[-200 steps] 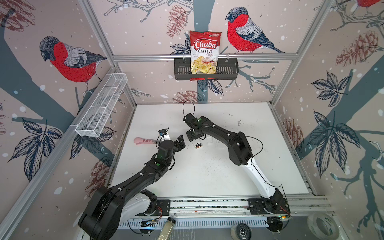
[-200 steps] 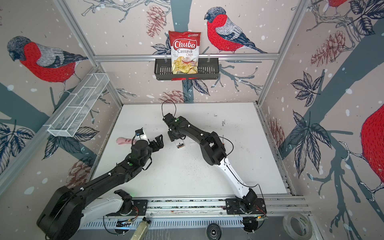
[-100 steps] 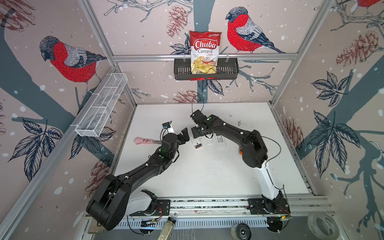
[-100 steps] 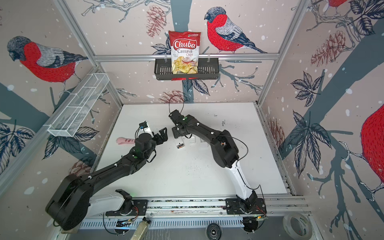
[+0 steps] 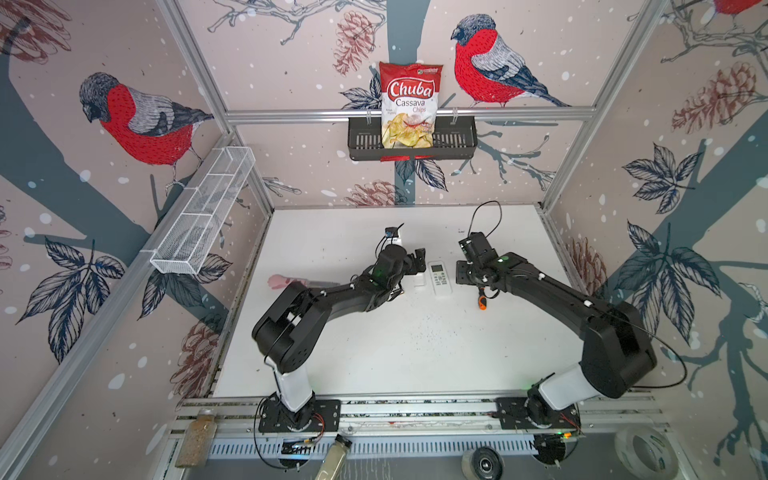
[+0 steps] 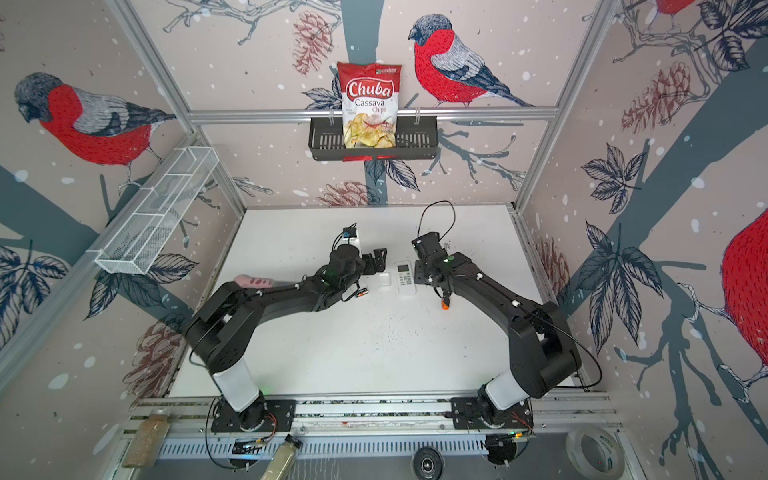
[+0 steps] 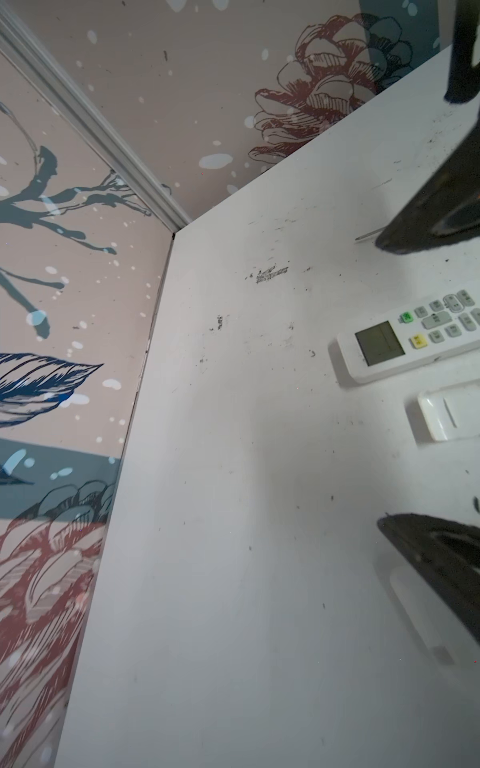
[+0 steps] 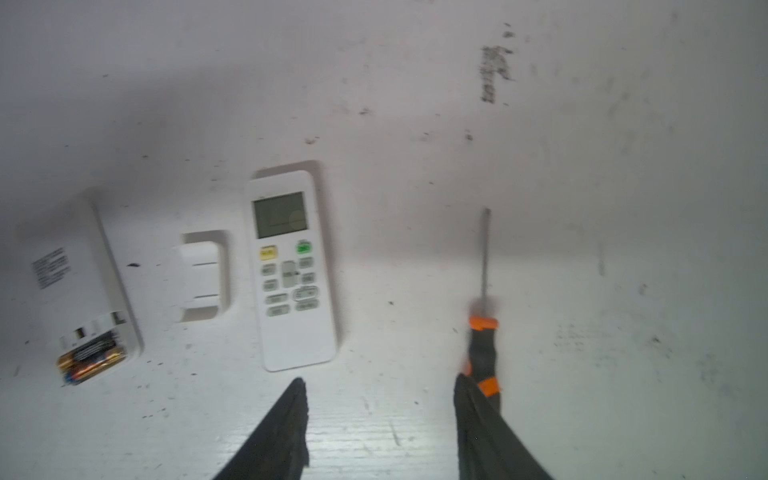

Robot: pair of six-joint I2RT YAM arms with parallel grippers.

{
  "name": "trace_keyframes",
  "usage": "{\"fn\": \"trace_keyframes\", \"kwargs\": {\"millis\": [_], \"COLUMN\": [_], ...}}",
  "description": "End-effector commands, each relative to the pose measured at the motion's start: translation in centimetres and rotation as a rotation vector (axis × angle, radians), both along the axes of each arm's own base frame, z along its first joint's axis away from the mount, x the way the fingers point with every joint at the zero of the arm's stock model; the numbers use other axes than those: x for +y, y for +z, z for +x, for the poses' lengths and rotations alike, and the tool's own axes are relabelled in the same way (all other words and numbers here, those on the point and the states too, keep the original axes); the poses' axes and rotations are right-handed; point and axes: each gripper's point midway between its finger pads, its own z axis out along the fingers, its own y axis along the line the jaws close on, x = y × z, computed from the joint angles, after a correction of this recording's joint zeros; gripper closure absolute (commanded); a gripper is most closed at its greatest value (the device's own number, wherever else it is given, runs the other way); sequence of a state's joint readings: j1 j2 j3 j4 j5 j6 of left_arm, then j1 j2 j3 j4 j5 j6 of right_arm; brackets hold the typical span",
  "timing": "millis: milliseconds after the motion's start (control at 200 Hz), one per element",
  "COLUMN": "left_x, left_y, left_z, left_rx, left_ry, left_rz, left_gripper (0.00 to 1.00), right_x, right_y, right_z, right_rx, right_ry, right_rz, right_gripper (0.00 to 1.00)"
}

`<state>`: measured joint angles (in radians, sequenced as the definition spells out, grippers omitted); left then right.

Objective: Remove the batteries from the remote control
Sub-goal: 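Move the right gripper to the orange-handled screwdriver and grasp its handle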

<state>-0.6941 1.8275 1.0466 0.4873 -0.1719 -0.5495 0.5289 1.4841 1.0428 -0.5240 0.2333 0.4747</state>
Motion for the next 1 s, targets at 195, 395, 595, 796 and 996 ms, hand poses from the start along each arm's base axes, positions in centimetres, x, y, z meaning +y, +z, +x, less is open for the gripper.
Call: {"fn": "trace_keyframes", "kwargs": {"millis": [195, 395, 595, 796, 996], "left_x": [-5.2, -6.5, -6.3, -6.0, -5.5], "left_y": [-0.9, -1.8, -1.6, -1.0, -1.1], "left_z": [1.6, 1.6, 1.9, 2.5, 2.6], "left_rx": [0.013, 0.026, 0.016, 0.005, 0.008], "left_ry": [-0.096, -0.124, -0.114, -0.092, -0.081], "left_rz": [0.064, 0.094, 0.118, 0.168, 0.191], "left_gripper": [0.04, 0.08, 0.06, 0.03, 0.03], "right_x": [-3.8, -4.6, -4.8, -4.7, -4.4], "right_y": [-3.9, -6.2, -7.3, -8.2, -8.8], "right_z": [-2.9, -3.4, -2.8, -1.9, -1.3], "right_rx": [0.055, 0.097, 0.117, 0.137, 0.158], "right_ry": [-0.128, -0.146, -0.144, -0.13, -0.115], "right_rz": [0.075, 0.092, 0.1, 0.08, 0.065], "right_gripper": [0.49, 0.53, 0.56, 0.61, 0.69]}}
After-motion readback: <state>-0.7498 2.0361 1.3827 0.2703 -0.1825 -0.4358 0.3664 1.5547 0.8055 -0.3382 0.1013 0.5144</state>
